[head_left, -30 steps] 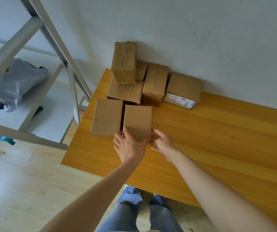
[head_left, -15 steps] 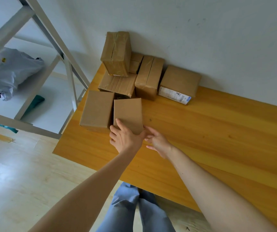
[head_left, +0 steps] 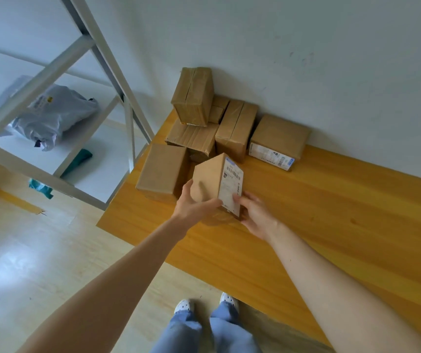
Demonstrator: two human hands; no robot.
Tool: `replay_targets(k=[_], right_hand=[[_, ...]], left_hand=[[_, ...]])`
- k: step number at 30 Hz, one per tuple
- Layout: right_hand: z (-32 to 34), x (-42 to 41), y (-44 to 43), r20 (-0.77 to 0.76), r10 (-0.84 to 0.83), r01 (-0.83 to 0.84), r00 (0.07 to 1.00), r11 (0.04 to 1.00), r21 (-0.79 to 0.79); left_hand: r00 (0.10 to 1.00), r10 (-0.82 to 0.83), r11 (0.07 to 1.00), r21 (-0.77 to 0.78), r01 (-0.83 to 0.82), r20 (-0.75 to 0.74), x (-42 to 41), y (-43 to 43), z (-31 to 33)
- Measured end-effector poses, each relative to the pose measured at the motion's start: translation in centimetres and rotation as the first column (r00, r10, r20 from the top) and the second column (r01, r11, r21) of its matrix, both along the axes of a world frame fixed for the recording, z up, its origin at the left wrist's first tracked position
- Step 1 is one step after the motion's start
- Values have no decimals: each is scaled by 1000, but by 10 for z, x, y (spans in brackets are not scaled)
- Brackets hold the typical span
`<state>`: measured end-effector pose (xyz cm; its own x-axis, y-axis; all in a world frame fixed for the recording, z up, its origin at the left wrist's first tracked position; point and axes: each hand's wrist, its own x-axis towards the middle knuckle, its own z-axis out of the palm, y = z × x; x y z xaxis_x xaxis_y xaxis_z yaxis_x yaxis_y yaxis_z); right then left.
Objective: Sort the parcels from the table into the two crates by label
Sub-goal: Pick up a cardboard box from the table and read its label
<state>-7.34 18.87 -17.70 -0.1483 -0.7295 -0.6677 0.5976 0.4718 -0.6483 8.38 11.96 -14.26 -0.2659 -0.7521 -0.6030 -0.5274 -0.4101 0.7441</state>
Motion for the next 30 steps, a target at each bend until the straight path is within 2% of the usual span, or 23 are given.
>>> replay_targets(k=[4,10,17,21,26,30], right_hand=[[21,1,5,-34,11,-13,999,998,-56],[51,15,16,-109,-19,7,994,994,-113],[78,49,35,-238,-103,67,966,986,-153],[91,75,45,-298,-92,46,950,987,-157],[99,109,62,-351,-91,32,932,985,-172],[99,132,82,-357,-159,97,920,978,-186]], left_hand=[[986,-66,995,66,77,-155,14,2,13],[959,-176,971,124,206,-221,32,2,37],[936,-209,968,77,239,-282,58,-1,57],[913,-262,957,40,288,-312,81,1,67],[884,-334,935,2,355,-327,115,7,70],[860,-385,915,-13,404,-335,130,17,71]])
